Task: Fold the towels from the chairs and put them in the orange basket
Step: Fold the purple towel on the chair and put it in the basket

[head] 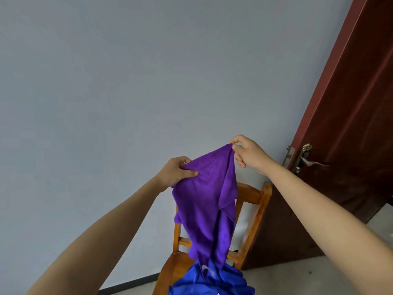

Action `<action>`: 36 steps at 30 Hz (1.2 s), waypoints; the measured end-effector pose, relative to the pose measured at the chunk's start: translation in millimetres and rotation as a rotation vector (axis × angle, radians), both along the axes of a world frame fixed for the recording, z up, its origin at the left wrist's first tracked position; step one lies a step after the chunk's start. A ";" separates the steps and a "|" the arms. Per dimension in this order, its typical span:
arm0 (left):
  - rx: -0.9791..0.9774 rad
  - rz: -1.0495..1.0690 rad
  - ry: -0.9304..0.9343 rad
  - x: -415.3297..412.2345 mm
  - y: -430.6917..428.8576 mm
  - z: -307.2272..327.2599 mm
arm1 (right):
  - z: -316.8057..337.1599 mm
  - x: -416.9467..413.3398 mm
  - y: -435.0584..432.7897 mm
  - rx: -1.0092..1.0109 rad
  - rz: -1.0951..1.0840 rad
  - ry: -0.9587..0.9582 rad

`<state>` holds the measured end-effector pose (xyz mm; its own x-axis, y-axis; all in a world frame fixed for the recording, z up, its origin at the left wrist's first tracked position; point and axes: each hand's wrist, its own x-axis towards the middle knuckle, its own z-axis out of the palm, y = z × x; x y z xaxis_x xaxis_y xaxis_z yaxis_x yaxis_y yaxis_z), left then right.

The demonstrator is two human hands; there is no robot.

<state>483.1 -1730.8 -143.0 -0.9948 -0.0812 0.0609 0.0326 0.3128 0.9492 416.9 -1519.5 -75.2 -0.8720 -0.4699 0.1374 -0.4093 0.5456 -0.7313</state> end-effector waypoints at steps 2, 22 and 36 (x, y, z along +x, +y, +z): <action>0.003 0.074 0.010 2.3 -6.8 -3.8 | -5.2 -2.7 0.3 0.050 -0.011 0.001; -0.041 0.504 -0.092 -22.3 7.1 12.5 | -129.3 73.1 -73.8 -0.097 -0.077 0.087; -0.558 0.101 -0.014 27.6 -19.3 -6.3 | -56.1 21.4 -45.3 -0.283 -0.136 0.101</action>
<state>510.7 -1750.0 -149.3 -0.9848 -0.1354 0.1085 -0.0352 0.7683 0.6391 438.3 -1564.7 -131.3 -0.8994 -0.2812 0.3347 -0.4247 0.3806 -0.8215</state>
